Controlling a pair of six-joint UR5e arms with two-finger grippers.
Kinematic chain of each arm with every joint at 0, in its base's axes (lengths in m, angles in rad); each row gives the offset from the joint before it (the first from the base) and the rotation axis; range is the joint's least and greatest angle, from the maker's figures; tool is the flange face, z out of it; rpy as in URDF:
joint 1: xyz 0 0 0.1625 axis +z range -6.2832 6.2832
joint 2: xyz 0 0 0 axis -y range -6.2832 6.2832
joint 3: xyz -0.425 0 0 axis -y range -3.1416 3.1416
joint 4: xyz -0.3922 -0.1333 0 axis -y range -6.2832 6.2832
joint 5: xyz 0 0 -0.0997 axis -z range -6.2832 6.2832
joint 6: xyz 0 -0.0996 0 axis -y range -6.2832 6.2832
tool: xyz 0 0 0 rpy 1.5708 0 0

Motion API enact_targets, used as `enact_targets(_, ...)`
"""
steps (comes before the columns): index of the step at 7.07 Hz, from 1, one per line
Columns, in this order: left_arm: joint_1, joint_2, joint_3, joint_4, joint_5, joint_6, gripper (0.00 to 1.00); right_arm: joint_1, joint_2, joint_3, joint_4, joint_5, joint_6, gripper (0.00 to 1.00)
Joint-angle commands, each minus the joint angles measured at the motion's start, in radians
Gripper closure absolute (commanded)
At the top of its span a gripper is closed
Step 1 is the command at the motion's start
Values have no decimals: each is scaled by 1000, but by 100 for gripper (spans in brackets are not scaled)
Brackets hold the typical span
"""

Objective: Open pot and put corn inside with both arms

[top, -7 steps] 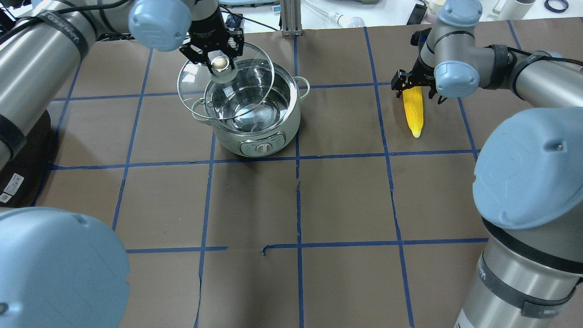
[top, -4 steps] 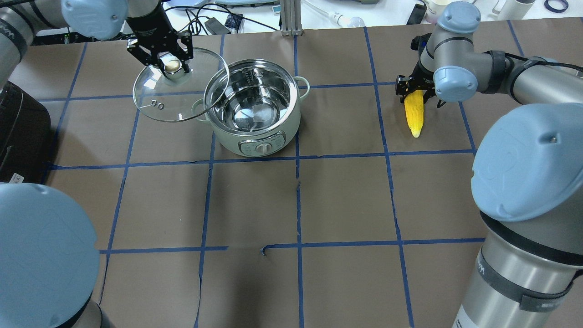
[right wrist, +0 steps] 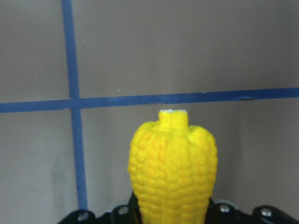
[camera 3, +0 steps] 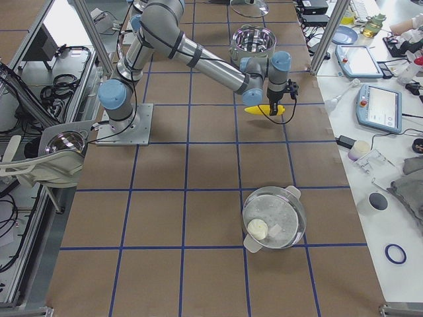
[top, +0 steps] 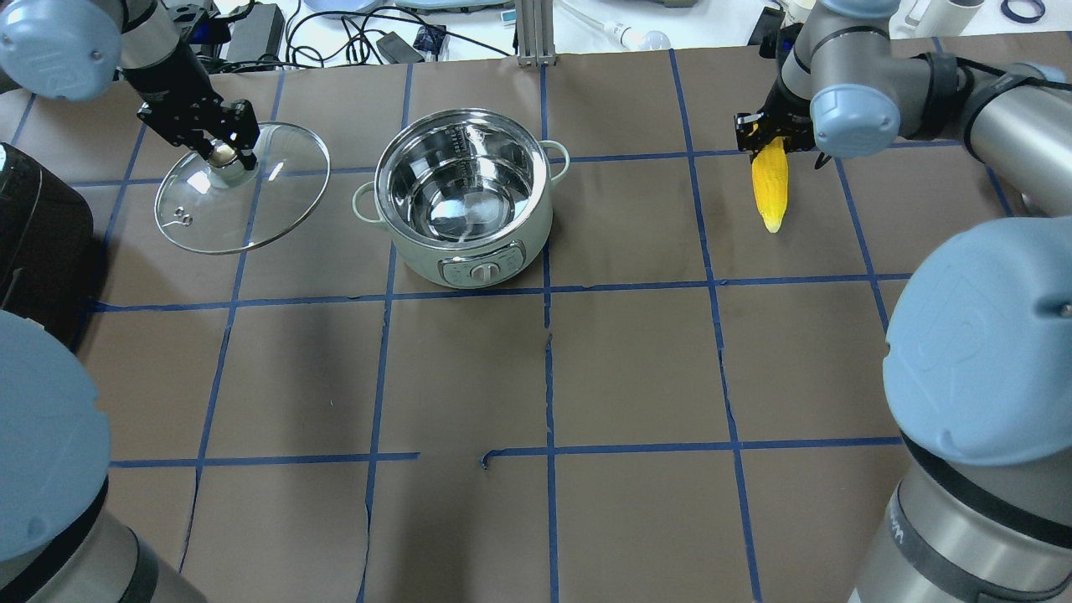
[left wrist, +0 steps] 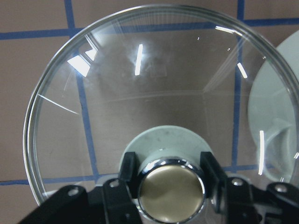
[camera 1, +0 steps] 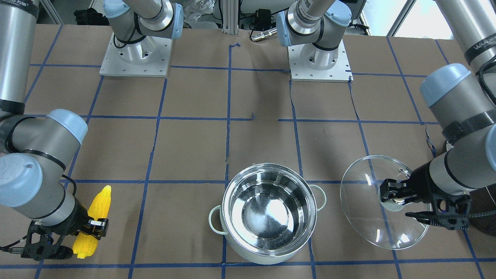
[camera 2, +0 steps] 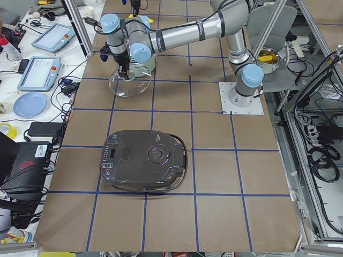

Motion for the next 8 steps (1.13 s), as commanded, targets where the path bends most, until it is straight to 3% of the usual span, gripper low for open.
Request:
enact_targets(1, 52, 45, -184, 207, 4, 79, 100, 130, -58, -128, 184, 2, 32, 68)
enact_targets(3, 70, 101, -376, 367, 4, 75, 100, 276, -51, -281, 298, 4, 145, 68)
enact_targets(5, 96, 135, -524, 505, 1, 79, 100, 419, -46, -305, 284, 1, 347, 68)
enact_targets(8, 112, 143, -630, 639, -11, 79, 100, 550, 99, -479, 281, -50, 484, 68)
